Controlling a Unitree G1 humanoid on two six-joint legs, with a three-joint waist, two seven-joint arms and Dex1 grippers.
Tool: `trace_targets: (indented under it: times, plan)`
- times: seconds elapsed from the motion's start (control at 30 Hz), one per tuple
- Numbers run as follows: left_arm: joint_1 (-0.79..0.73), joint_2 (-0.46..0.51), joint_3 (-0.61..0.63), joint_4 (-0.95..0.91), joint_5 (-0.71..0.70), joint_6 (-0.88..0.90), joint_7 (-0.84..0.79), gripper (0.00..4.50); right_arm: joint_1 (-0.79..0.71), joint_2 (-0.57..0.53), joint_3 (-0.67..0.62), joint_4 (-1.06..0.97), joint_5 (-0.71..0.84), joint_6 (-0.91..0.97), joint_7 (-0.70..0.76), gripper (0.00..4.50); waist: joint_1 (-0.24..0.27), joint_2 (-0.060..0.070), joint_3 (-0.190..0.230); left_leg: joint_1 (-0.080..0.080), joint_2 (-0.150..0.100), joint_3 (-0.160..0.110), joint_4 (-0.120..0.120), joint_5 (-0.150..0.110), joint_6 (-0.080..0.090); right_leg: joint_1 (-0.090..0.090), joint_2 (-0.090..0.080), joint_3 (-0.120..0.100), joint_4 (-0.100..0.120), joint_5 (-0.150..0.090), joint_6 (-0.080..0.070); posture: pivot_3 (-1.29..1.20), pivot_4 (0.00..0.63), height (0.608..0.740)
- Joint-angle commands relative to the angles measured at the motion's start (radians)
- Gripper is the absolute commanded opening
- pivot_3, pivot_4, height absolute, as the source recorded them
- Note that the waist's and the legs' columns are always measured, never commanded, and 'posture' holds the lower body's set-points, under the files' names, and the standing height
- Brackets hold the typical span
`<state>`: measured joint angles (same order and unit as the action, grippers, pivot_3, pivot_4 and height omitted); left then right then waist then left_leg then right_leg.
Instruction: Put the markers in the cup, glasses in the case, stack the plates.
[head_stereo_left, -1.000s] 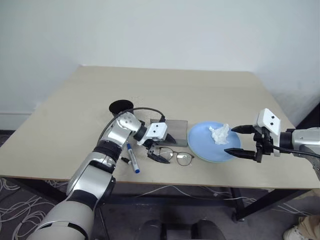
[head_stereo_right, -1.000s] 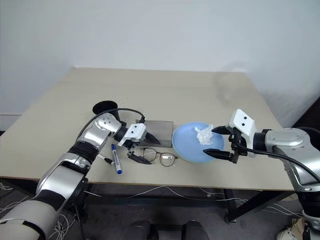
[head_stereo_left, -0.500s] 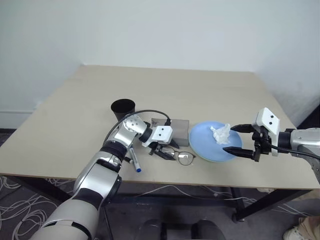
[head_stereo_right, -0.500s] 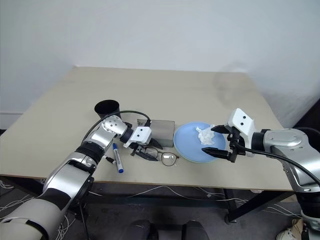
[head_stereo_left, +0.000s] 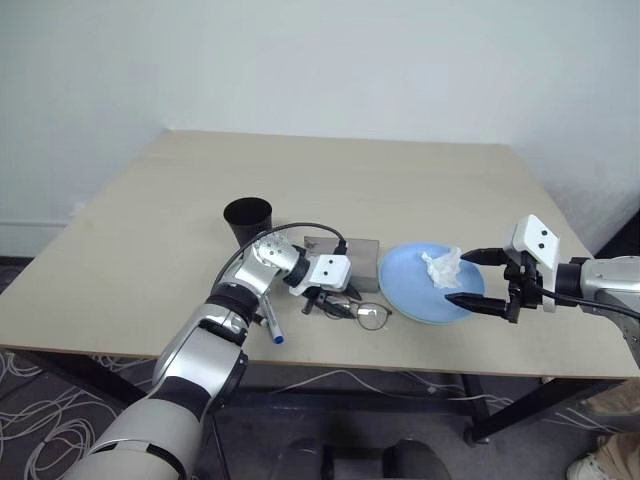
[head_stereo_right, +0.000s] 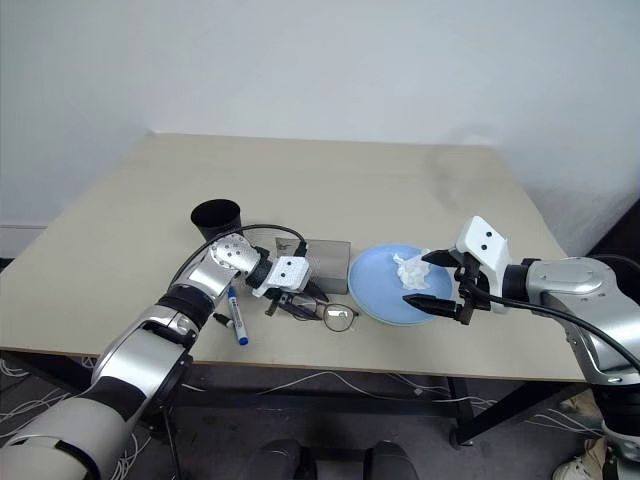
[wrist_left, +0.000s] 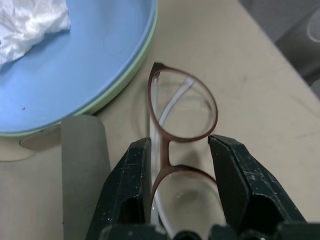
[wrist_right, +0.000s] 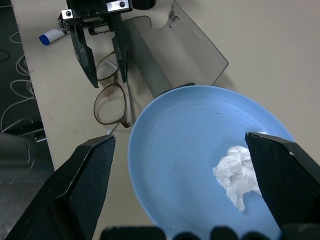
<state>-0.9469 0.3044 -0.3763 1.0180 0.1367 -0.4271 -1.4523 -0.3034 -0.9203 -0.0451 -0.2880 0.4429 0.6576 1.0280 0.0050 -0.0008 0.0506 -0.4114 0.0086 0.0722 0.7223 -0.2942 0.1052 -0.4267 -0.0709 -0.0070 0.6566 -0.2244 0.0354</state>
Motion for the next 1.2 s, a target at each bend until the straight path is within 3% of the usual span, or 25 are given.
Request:
trace_targets:
  times: [0.03, 0.27, 0.37, 0.5, 0.83, 1.2]
  plan:
    - [-0.03, 0.0, -0.002, 0.001, 0.017, -0.025, 0.016, 1.84, -0.016, -0.005, -0.033, -0.022, 0.013, -0.002, -0.01, 4.5, 0.0, 0.0, 0.0, 0.0, 0.0, 0.0, 0.0, 0.0, 0.0, 0.0, 0.0, 0.0, 0.0, 0.0, 0.0, 0.0, 0.0, 0.737]
    - [-0.042, -0.016, 0.004, 0.031, 0.036, -0.047, 0.054, 1.84, -0.023, 0.002, -0.025, -0.012, 0.007, -0.006, -0.016, 4.5, 0.0, 0.0, 0.0, 0.0, 0.0, 0.0, 0.0, 0.0, 0.0, 0.0, 0.0, 0.0, 0.0, 0.0, 0.0, 0.0, 0.0, 0.737]
    - [-0.044, -0.019, 0.006, 0.04, 0.042, -0.059, 0.063, 1.26, -0.025, 0.004, -0.022, -0.01, 0.007, -0.007, -0.019, 4.5, 0.0, 0.0, 0.0, 0.0, 0.0, 0.0, 0.0, 0.0, 0.0, 0.0, 0.0, 0.0, 0.0, 0.0, 0.0, 0.0, 0.0, 0.737]
    - [-0.048, -0.025, 0.009, 0.045, 0.043, -0.066, 0.074, 0.01, -0.027, 0.005, -0.021, -0.01, 0.006, -0.006, -0.023, 4.5, 0.003, 0.0, -0.001, 0.0, 0.0, 0.0, 0.001, 0.0, 0.0, 0.0, -0.001, 0.0, 0.0, 0.001, 0.0, 0.0, 0.0, 0.737]
    - [-0.044, -0.027, 0.015, -0.005, 0.007, -0.03, -0.005, 0.01, -0.04, 0.004, -0.014, 0.003, 0.002, -0.013, -0.023, 4.5, 0.009, 0.0, -0.001, -0.001, 0.0, 0.0, 0.002, 0.0, 0.0, 0.0, -0.001, 0.0, 0.0, 0.001, 0.0, 0.0, 0.0, 0.737]
    - [-0.101, 0.036, 0.08, -0.203, -0.142, 0.176, -0.162, 0.01, -0.067, 0.002, 0.0, 0.029, 0.0, -0.022, -0.015, 4.5, 0.008, 0.0, -0.001, -0.001, 0.0, 0.0, 0.003, 0.0, 0.001, 0.0, -0.001, 0.0, 0.0, 0.001, -0.001, 0.0, 0.0, 0.737]
